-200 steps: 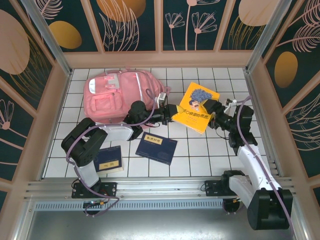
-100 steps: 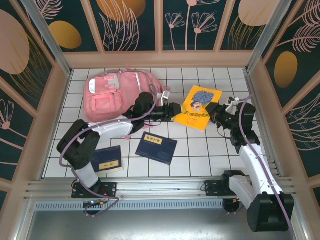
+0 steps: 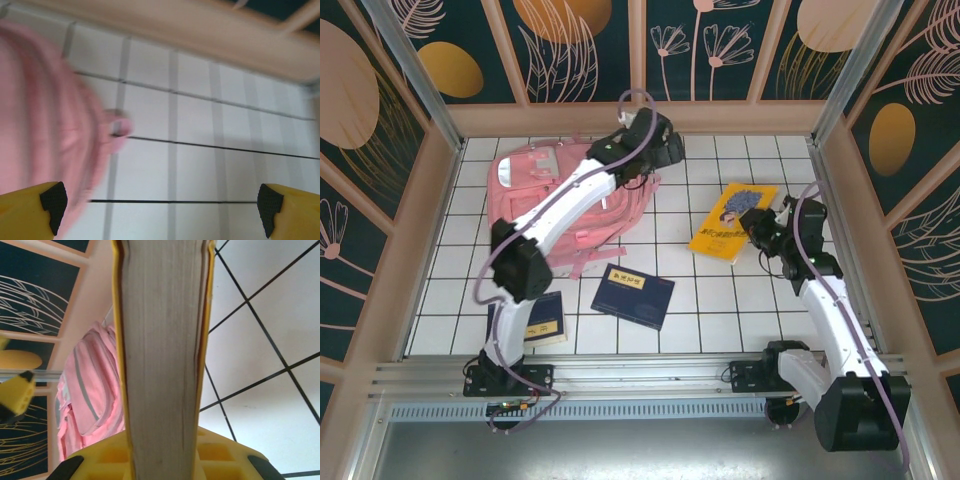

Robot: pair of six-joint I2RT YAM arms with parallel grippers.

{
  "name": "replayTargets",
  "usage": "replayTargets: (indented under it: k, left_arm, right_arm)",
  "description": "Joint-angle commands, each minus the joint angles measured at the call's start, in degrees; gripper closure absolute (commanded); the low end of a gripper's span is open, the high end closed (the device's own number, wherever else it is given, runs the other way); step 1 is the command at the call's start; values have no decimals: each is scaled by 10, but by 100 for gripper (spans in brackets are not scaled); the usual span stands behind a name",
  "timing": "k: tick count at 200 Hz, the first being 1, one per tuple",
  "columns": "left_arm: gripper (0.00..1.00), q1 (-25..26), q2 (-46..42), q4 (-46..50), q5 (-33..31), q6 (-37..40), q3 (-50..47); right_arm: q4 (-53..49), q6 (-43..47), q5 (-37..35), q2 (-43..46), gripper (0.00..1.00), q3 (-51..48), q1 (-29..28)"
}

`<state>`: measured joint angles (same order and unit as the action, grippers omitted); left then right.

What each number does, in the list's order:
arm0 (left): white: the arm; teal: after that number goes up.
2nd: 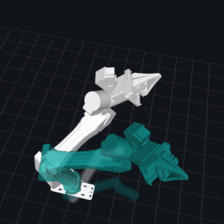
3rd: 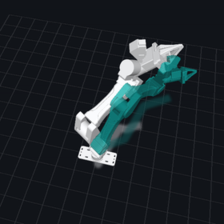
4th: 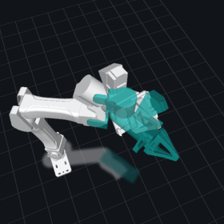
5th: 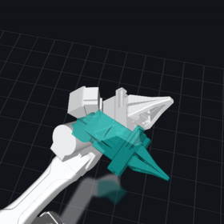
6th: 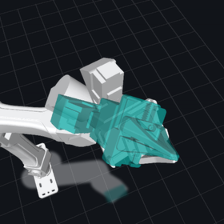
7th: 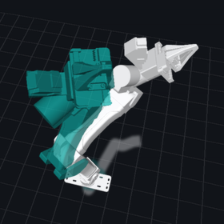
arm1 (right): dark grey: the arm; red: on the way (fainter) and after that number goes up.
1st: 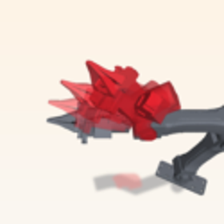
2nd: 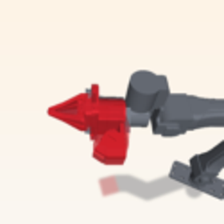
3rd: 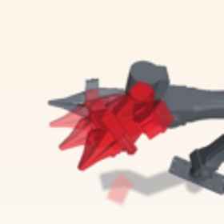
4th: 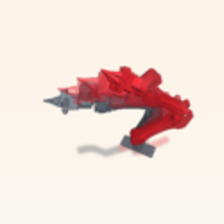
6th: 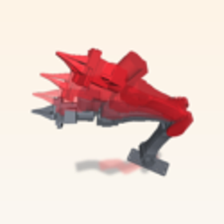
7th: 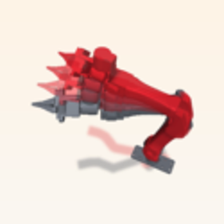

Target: Pack the student bag

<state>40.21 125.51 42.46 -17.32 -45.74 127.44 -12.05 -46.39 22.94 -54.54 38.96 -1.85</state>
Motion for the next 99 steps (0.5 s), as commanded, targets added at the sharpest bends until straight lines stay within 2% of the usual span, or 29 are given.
replayTargets:
  k: [1,16,51,99]
  left_arm:
    - [2,-11,73,174,-106,-7,96]
    - [1,-27,91,182,-90,-22,113]
    - [8,-69,70,138,-81,-30,36]
    - [7,-85,121,175,-102,-17,109]
  right_arm:
    - [39,18,-7,5,100,-4,0]
    - [49,14,-2,2,100,-12,0]
    - [79,-1,11,-6,100,-38,-3]
    - [102,-4,25,-34,100,-52,-6]
